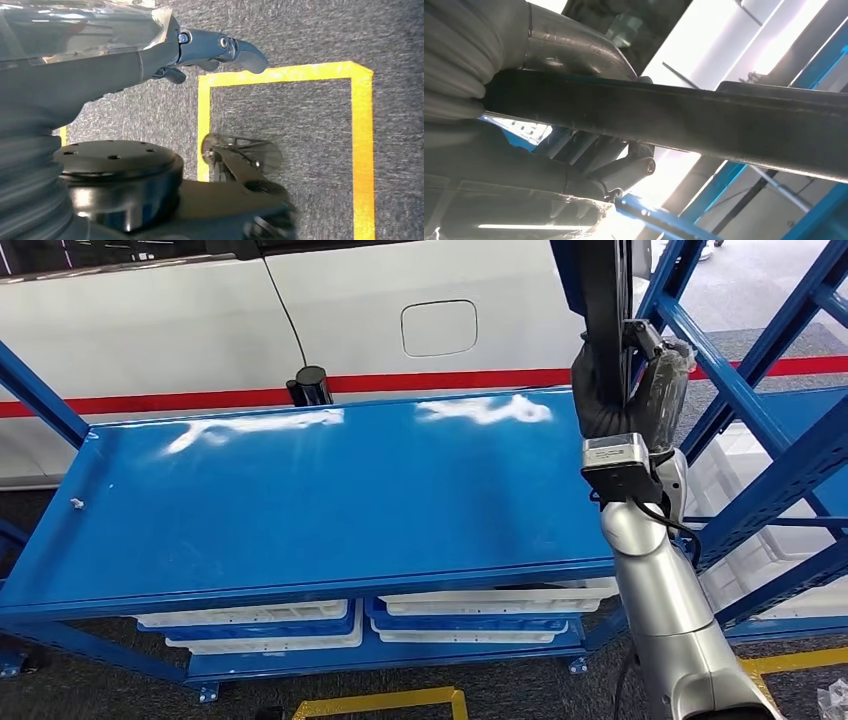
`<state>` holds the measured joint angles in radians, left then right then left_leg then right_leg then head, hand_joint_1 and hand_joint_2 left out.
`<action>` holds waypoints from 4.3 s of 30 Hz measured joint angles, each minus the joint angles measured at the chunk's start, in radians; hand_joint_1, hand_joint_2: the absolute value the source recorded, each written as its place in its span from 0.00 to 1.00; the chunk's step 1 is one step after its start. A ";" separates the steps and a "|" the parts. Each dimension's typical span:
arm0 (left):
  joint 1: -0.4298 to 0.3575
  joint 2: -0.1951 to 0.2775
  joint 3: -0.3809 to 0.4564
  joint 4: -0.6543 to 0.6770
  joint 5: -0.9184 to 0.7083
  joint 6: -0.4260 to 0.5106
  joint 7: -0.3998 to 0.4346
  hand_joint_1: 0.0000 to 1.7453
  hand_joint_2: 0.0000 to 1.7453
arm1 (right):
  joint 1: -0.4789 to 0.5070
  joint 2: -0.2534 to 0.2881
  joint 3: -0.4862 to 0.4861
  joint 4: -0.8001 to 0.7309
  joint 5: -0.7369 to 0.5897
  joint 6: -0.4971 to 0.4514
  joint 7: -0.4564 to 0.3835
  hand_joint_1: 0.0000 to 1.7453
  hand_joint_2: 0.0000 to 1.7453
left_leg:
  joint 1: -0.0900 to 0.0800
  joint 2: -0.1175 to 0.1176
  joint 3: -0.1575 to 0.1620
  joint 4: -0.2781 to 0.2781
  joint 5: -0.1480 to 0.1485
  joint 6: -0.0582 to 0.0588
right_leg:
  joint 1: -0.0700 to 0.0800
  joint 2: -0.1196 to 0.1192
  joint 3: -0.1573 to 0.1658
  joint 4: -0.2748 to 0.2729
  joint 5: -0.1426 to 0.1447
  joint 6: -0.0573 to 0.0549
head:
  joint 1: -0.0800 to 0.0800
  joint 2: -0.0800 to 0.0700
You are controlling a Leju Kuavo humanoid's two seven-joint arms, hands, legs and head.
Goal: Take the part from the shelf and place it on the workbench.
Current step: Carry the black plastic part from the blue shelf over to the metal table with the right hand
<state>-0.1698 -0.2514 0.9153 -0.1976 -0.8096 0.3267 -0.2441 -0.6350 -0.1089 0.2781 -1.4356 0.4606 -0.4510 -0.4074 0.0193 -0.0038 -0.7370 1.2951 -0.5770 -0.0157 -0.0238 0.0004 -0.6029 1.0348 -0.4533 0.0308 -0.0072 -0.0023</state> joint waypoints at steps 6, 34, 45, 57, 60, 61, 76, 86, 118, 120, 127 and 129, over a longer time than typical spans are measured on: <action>-0.002 0.001 0.000 0.000 0.000 0.000 -0.001 0.00 1.00 | -0.009 0.009 0.014 0.004 -0.030 0.050 0.009 1.00 1.00 | -0.027 0.007 0.146 -0.249 0.103 0.056 | 0.021 -0.002 -0.007 0.000 0.010 -0.008 | 0.002 0.000; -0.003 -0.005 0.001 0.000 -0.001 -0.002 -0.001 0.00 1.00 | -0.014 0.017 0.061 0.026 -0.055 0.088 0.009 1.00 1.00 | -0.009 0.004 0.089 -0.129 0.063 0.014 | 0.001 0.002 0.002 -0.011 0.009 -0.010 | -0.004 0.000; -0.009 -0.006 0.001 0.000 0.004 -0.002 -0.002 0.00 1.00 | -0.013 0.018 0.076 0.031 -0.055 0.092 0.009 1.00 1.00 | -0.019 0.009 0.125 -0.295 0.162 0.073 | 0.009 -0.001 -0.099 0.217 -0.114 0.011 | 0.007 0.000; -0.009 -0.006 0.001 0.000 0.001 -0.006 -0.001 0.00 1.00 | -0.009 0.023 0.091 0.037 -0.058 0.094 0.009 1.00 1.00 | -0.018 0.002 0.037 -0.252 0.189 0.024 | -0.002 0.004 0.077 -0.027 -0.044 -0.006 | 0.003 0.000; -0.009 -0.006 0.001 0.000 0.001 -0.006 -0.001 0.00 1.00 | -0.008 0.026 0.092 0.038 -0.058 0.094 0.009 1.00 1.00 | -0.014 0.001 -0.014 -0.076 0.050 0.010 | -0.004 0.001 0.044 -0.027 -0.015 -0.022 | -0.004 0.000; -0.009 -0.006 0.001 0.000 0.001 -0.006 -0.001 0.00 1.00 | -0.008 0.026 0.093 0.038 -0.058 0.094 0.009 1.00 1.00 | -0.012 0.001 -0.024 -0.020 0.027 0.007 | -0.003 0.000 0.032 -0.026 -0.006 -0.021 | -0.004 0.000; -0.020 -0.006 0.001 0.000 0.003 -0.006 -0.001 0.00 1.00 | -0.008 0.025 0.105 0.054 -0.059 0.102 0.009 1.00 1.00 | -0.020 0.008 0.131 -0.296 0.152 0.073 | 0.003 -0.002 -0.118 0.229 -0.110 0.011 | 0.004 0.000; -0.020 -0.008 0.000 0.000 0.003 0.002 -0.003 0.00 1.00 | -0.002 0.027 0.115 0.061 -0.058 0.107 0.019 1.00 1.00 | -0.023 0.011 0.048 -0.303 0.246 0.038 | 0.018 0.000 0.124 -0.063 -0.064 0.008 | 0.001 0.000; -0.011 0.003 0.000 0.000 0.006 0.018 -0.022 0.00 1.00 | 0.089 0.055 0.086 0.126 -0.095 0.107 -0.009 1.00 1.00 | -0.011 0.000 0.036 -0.285 0.238 0.023 | 0.008 -0.001 0.110 -0.046 -0.063 0.003 | -0.006 0.000; -0.010 0.007 0.000 0.000 0.006 0.018 -0.019 0.00 1.00 | 0.092 0.060 0.079 0.133 -0.098 0.106 -0.011 1.00 1.00 | -0.007 0.000 0.010 -0.224 0.161 0.014 | -0.002 -0.003 0.090 -0.048 -0.037 -0.018 | -0.009 0.000; -0.008 0.022 0.000 0.000 0.013 0.017 -0.018 0.00 1.00 | 0.090 0.070 0.057 0.157 -0.109 0.111 -0.018 1.00 1.00 | 0.006 0.000 0.088 -0.092 0.102 -0.005 | 0.001 -0.005 -0.010 -0.032 0.039 -0.012 | -0.014 0.000; -0.010 0.025 0.000 -0.001 0.015 0.018 -0.018 0.00 1.00 | 0.087 0.073 0.050 0.160 -0.113 0.110 -0.018 1.00 1.00 | 0.005 -0.002 0.182 -0.223 0.084 0.001 | 0.004 -0.004 -0.028 -0.024 0.053 0.000 | -0.013 0.000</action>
<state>-0.1801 -0.2267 0.9155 -0.1985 -0.7949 0.3450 -0.2625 -0.5481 -0.0361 0.3285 -1.2759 0.3472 -0.3413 -0.4256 0.0239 -0.0060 -0.5545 1.0720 -0.4932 -0.0142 -0.0197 -0.0041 -0.6306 1.0112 -0.4006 0.0312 -0.0199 -0.0023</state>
